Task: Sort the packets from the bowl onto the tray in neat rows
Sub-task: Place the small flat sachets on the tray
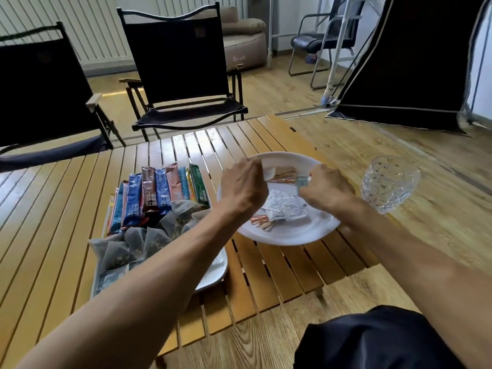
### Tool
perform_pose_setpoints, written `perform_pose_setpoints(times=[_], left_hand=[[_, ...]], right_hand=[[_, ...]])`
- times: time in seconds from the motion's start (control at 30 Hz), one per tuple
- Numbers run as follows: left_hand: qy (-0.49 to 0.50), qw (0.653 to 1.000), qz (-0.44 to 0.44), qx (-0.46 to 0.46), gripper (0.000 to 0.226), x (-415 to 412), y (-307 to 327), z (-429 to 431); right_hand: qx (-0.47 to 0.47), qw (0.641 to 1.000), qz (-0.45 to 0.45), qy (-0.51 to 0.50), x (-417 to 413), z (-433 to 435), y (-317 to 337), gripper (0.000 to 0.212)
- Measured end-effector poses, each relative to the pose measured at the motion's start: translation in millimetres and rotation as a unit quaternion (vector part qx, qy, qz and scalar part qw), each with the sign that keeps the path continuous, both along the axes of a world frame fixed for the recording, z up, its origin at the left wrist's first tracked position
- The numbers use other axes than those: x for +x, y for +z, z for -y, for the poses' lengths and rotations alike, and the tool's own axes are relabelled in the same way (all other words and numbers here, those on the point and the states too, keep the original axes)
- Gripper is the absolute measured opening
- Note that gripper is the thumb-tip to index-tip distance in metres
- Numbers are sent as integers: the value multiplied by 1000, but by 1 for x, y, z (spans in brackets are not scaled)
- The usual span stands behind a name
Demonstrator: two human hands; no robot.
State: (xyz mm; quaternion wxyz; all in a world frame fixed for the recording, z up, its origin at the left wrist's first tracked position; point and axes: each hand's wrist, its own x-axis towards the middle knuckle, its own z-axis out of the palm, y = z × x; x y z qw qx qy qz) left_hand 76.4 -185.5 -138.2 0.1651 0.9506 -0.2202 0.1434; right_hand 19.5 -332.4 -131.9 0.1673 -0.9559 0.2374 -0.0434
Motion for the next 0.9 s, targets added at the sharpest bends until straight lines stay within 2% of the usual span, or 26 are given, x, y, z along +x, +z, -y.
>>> perform_pose_setpoints(times=[0.03, 0.1, 0.17, 0.23, 0.33, 0.47, 0.63, 0.73, 0.8, 0.83, 0.9], left_hand=[[-20, 1000, -1, 19, 14, -3, -4, 3], [-72, 994, -63, 58, 14, -6, -12, 7], [-118, 979, -146, 74, 24, -8, -18, 6], [-151, 968, -178, 90, 36, -9, -22, 2], [-168, 968, -149, 112, 41, -7, -28, 0], [-159, 981, -79, 82, 17, -5, -30, 0], [-152, 987, -38, 41, 15, -3, -30, -2], [-153, 987, -39, 32, 10, 0, -31, -4], [-143, 989, -45, 0, 14, 0, -30, -7], [-135, 989, -50, -28, 17, 0, -28, -10], [-128, 987, -52, -80, 23, -2, -19, -17]], right_hand=[[-8, 1000, -9, 26, -3, -5, -2, 18], [-19, 995, -53, 84, -10, -13, -3, 24], [-33, 986, -101, 130, -16, -16, -4, 36], [-51, 978, -121, 163, -17, -15, -7, 41], [-94, 975, -94, 181, -15, -13, -12, 36], [-98, 977, -51, 183, -13, -11, -17, 23], [-13, 989, 11, 147, -16, 0, -18, 4], [30, 994, 43, 96, -17, 5, -14, 18], [113, 990, 67, 45, -16, 6, -10, 7], [175, 981, 84, 14, -16, 5, -7, 10], [328, 940, 90, -37, -18, 1, 0, 29]])
